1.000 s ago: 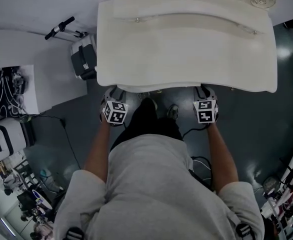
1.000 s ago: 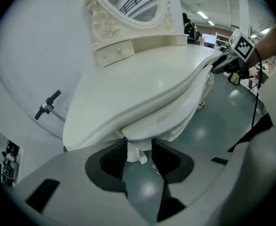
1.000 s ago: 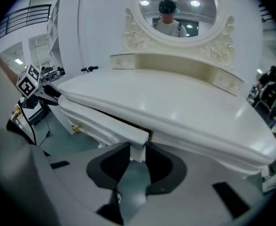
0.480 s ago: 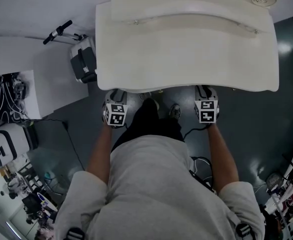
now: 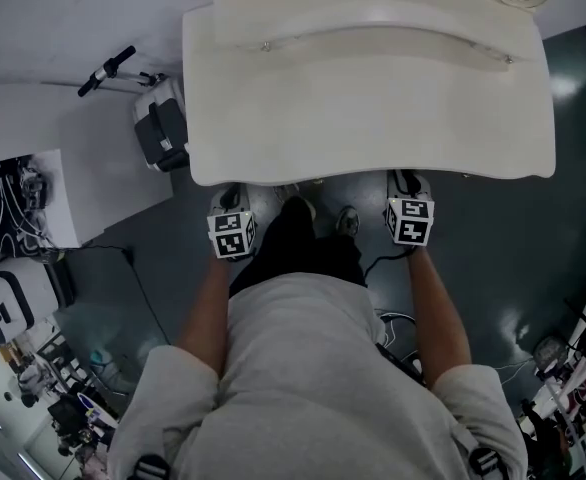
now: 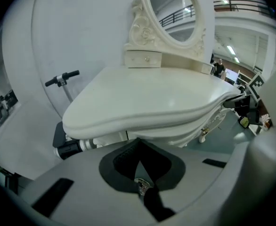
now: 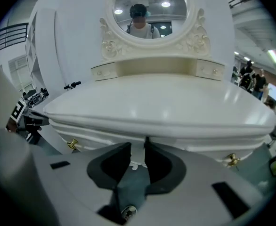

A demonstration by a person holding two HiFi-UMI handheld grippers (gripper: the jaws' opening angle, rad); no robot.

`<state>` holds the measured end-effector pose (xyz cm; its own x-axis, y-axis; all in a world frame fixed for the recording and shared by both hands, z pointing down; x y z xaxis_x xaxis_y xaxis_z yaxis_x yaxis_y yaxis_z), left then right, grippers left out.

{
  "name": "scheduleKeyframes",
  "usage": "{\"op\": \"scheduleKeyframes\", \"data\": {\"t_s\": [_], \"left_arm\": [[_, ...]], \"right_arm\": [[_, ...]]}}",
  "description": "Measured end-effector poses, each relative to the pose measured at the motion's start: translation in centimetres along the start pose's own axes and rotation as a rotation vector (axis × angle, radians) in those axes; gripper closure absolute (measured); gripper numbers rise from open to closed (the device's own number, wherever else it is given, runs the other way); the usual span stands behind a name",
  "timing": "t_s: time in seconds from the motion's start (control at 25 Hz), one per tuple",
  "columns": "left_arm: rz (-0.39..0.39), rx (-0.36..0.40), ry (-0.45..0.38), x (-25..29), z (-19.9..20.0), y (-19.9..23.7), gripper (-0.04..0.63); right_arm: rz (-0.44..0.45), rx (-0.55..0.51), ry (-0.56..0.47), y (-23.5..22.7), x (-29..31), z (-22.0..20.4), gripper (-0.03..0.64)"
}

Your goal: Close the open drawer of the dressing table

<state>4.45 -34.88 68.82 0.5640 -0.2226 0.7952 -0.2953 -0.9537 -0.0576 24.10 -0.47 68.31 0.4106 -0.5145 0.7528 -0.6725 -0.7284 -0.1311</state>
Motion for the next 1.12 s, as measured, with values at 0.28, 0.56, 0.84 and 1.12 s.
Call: {"op": "scheduleKeyframes", "data": {"t_s": [0.28,0.56,0.84,1.12], "left_arm": [[0.001,-0.067,-0.062,0.6,0.1,0.2,0.589],[0.041,-0.118,-0.093,0.8,0.1,-0.5,0.589],[0.063,-0.105,-0.115,-1.7,0.2,-1.1,0.589],[0.068,-0.087,-0.224,-7.5,1.2,-4.0,0.589]], "right_arm": [[-0.020,0.274,-0.048,-0.1,0.5,-0.2,0.525],[0.159,0.118,-0.046,4.1,1.1,0.8,0.600],[0.185,0.032,-0.028,5.7,-0.8,-0.1,0.601],[0.234,-0.111,-0.140,8.8,-5.0,1.7,0.601]]}}
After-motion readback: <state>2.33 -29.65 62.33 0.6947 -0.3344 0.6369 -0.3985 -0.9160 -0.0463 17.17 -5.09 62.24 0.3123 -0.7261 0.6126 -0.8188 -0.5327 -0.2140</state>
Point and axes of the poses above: the fingertips, and each gripper's own axes: x forward along the fingers, y to its left, z out of its top, the point moved 6 cm from there along -x, backward along the fingers, and after that the axes turned 5 degrees about z, right-handed, at the moved point
